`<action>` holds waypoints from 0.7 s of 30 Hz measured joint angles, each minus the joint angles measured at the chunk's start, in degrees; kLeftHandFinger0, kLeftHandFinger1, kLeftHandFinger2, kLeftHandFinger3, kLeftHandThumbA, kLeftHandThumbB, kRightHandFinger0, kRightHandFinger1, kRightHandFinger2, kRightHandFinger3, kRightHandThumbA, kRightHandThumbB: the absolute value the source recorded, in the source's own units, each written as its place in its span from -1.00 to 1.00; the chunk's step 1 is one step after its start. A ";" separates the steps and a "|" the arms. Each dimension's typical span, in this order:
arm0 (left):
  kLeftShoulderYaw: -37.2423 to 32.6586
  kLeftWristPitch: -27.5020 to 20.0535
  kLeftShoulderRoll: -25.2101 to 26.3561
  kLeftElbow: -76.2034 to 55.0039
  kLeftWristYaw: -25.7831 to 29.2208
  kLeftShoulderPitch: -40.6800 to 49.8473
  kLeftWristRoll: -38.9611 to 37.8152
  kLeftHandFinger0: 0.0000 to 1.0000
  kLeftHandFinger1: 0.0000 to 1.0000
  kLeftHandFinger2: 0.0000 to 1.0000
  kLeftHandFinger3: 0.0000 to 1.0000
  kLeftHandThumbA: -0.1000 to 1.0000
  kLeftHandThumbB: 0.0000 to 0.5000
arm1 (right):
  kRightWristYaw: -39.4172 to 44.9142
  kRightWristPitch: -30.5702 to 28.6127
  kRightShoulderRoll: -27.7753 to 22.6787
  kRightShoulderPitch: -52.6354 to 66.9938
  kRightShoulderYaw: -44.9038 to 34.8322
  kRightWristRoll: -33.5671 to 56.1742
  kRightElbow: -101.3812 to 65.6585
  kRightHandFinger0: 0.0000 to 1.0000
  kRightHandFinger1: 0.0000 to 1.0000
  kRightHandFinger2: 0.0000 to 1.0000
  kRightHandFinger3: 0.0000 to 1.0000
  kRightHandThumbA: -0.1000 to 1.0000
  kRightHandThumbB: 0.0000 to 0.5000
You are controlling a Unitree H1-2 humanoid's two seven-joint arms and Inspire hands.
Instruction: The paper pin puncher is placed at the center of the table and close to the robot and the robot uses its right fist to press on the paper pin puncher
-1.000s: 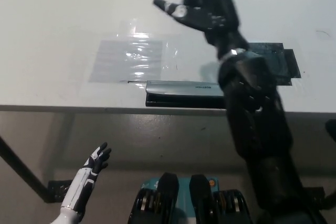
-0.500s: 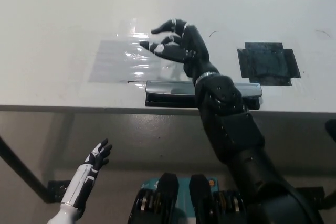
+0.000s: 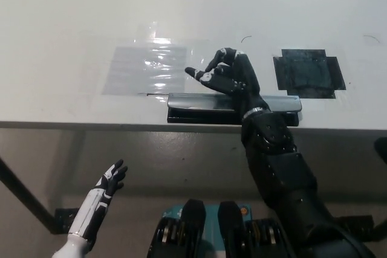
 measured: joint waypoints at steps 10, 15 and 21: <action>-0.01 0.03 0.23 -0.08 0.02 -0.02 0.59 1.00 1.00 1.00 1.00 1.00 0.40 | 1.48 -6.61 0.27 1.20 -1.91 0.55 5.30 -0.99 -0.84 -0.35 -0.70 1.00 -0.08; -0.01 0.03 0.24 -0.04 0.02 -0.02 0.80 1.00 1.00 1.00 1.00 1.00 0.48 | 1.66 -10.51 0.24 -0.45 -2.06 0.30 11.83 -1.00 -0.94 -0.42 -0.82 1.00 -0.28; -0.05 0.02 0.23 -0.03 0.01 0.53 0.81 1.00 1.00 1.00 1.00 1.00 0.42 | 1.62 -13.85 0.26 -1.36 -1.23 -0.55 16.27 -1.00 -1.00 -0.41 -0.68 1.00 -0.13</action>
